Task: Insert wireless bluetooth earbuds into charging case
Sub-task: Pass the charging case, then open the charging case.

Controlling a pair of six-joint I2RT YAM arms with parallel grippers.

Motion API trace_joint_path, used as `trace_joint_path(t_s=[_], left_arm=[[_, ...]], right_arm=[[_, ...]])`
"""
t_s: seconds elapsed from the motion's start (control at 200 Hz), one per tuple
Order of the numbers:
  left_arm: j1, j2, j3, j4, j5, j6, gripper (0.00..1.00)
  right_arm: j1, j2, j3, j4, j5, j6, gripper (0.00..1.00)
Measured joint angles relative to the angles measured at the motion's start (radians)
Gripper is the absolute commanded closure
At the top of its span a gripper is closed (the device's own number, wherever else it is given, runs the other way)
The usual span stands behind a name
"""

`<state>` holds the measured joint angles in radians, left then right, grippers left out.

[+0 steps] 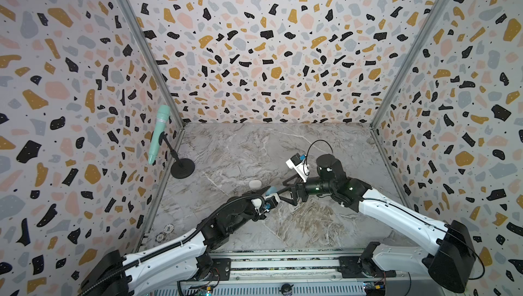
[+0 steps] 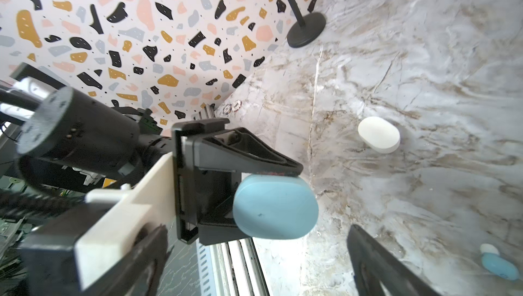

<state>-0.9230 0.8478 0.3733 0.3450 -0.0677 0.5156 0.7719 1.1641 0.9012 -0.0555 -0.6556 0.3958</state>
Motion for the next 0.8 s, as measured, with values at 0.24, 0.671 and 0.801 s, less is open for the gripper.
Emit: trace_joint_path(t_s=[0.24,0.671,0.801], left_arm=[[0.031,-0.117,0.103,-0.098,0.235,-0.245,1.0],[0.167,0.003,0.164,-0.311,0.613,-0.365,1.0],[0.167,0.001,0.164,-0.334,0.67,-0.359,1.0]], right_arm=[[0.005,-0.201,-0.124,0.086,-0.014,-0.04,0.01],[0.1,-0.23,-0.198,0.19,-0.003,-0.133,0.01],[0.112,-0.199,-0.198,0.191,0.031,-0.153,0.02]])
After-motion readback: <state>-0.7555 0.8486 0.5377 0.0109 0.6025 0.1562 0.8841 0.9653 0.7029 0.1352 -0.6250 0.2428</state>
